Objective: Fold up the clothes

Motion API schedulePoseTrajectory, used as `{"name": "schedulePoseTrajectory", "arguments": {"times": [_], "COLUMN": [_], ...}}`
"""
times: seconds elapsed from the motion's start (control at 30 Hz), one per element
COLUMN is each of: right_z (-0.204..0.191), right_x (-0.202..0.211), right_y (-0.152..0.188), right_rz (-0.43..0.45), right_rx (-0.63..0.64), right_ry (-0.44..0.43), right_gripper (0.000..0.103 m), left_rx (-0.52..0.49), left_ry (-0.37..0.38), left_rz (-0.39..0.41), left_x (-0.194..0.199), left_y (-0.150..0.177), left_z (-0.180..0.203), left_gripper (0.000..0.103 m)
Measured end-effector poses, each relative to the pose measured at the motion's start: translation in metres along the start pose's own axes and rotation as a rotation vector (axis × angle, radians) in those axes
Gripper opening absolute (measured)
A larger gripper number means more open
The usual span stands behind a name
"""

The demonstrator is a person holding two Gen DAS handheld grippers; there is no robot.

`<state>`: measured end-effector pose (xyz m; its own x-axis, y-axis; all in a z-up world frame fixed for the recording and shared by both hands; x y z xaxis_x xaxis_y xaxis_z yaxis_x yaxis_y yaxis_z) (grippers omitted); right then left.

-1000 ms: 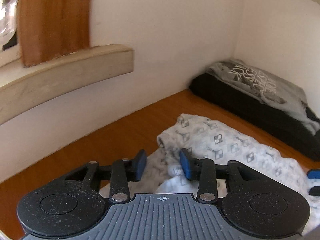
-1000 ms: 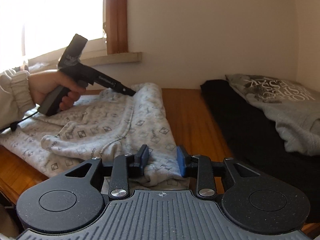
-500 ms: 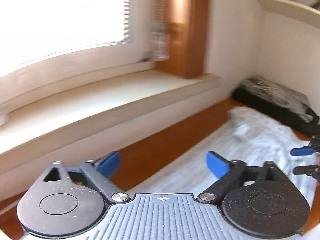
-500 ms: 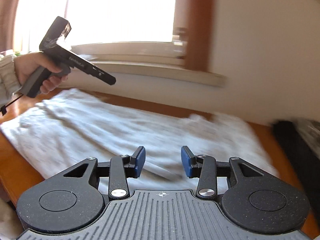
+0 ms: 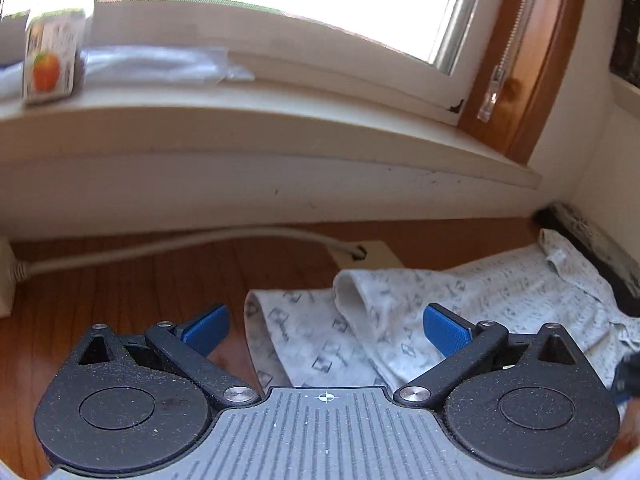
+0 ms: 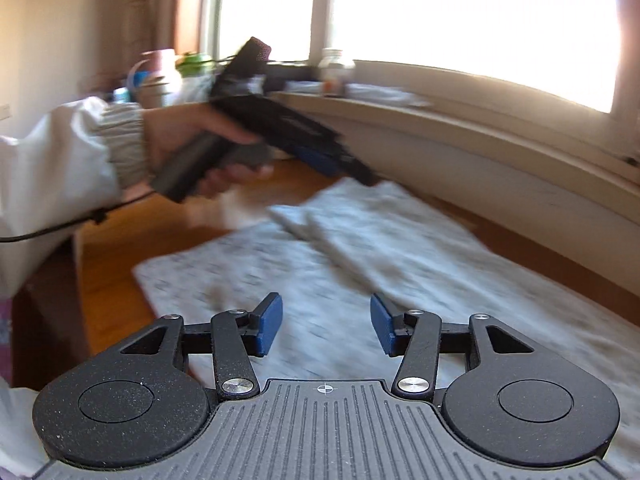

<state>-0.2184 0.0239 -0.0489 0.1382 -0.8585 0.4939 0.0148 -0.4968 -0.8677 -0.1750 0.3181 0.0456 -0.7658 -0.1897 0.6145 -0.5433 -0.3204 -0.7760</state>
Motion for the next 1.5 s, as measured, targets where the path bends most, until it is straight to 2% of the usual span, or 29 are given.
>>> {"name": "schedulePoseTrajectory", "arguments": {"times": [0.13, 0.2, 0.27, 0.47, 0.57, 0.67, 0.7, 0.73, 0.8, 0.83, 0.97, 1.03, 1.07, 1.1, 1.13, 1.2, 1.3, 1.5], "right_z": [-0.02, -0.029, -0.036, -0.047, -0.051, -0.051, -0.051, -0.051, -0.051, -0.051, -0.052, -0.051, -0.051, -0.051, -0.051, -0.051, -0.051, -0.055], "right_x": [-0.009, -0.01, -0.011, -0.019, -0.021, -0.024, -0.026, -0.028, -0.031, -0.032, -0.034, -0.035, -0.036, -0.037, -0.038, -0.04, -0.042, -0.04], "right_y": [-0.005, -0.006, -0.006, 0.0, 0.002, 0.002, 0.002, 0.001, 0.0, 0.0, 0.0, 0.001, 0.001, 0.0, 0.0, -0.002, -0.004, -0.007], "right_rz": [-0.006, -0.005, -0.008, -0.045, -0.071, -0.075, -0.075, -0.076, -0.077, -0.076, -0.07, -0.068, -0.068, -0.068, -0.068, -0.066, -0.059, -0.038], "right_rx": [0.019, 0.025, 0.033, 0.087, 0.116, 0.109, 0.108, 0.104, 0.09, 0.083, 0.075, 0.074, 0.077, 0.082, 0.085, 0.087, 0.088, 0.062], "right_ry": [-0.06, -0.087, -0.109, -0.101, -0.088, -0.075, -0.071, -0.073, -0.085, -0.09, -0.082, -0.079, -0.077, -0.075, -0.072, -0.071, -0.072, -0.138], "right_gripper": [0.053, 0.061, 0.062, 0.065, 0.068, 0.067, 0.067, 0.065, 0.052, 0.049, 0.044, 0.039, 0.033, 0.025, 0.022, 0.014, 0.011, 0.008], "left_rx": [0.072, 0.102, 0.105, 0.136, 0.078, 0.025, 0.015, 0.005, -0.008, -0.014, -0.04, -0.052, -0.059, -0.065, -0.071, -0.069, -0.11, -0.088], "left_ry": [0.047, 0.058, 0.047, 0.069, 0.046, 0.001, -0.008, -0.017, -0.019, -0.019, -0.021, -0.021, -0.022, -0.022, -0.023, -0.065, -0.083, -0.072], "left_rz": [-0.014, -0.027, -0.011, -0.004, -0.006, -0.004, -0.007, -0.011, -0.016, -0.018, -0.028, -0.033, -0.036, -0.038, -0.041, -0.014, 0.017, 0.032], "left_x": [-0.01, -0.014, -0.017, -0.021, -0.016, -0.013, -0.013, -0.013, -0.014, -0.014, -0.015, -0.015, -0.016, -0.016, -0.016, -0.023, -0.028, -0.022], "left_y": [0.001, 0.004, 0.005, 0.004, 0.006, 0.007, 0.007, 0.007, 0.008, 0.008, 0.011, 0.012, 0.012, 0.013, 0.013, 0.016, 0.02, 0.015], "left_z": [-0.004, -0.01, -0.012, -0.011, -0.003, 0.0, 0.002, 0.004, 0.007, 0.009, 0.016, 0.02, 0.022, 0.023, 0.025, 0.029, 0.034, 0.011], "left_gripper": [0.103, 0.103, 0.103, 0.102, 0.095, 0.077, 0.075, 0.072, 0.069, 0.069, 0.073, 0.073, 0.071, 0.06, 0.03, 0.019, 0.015, 0.013]}}
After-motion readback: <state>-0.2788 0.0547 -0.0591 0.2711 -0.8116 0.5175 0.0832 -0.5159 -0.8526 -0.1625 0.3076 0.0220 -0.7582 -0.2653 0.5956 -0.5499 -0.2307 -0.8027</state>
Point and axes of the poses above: each gripper's, at about its wrist camera, not at the fingertips, and x roughly against the way its jaws point, z to its right, y to its underside, the point moved 5 cm from there along -x, roughly the way its jaws point, and after that the axes turned 11 degrees about -y, right-handed, at the moved point
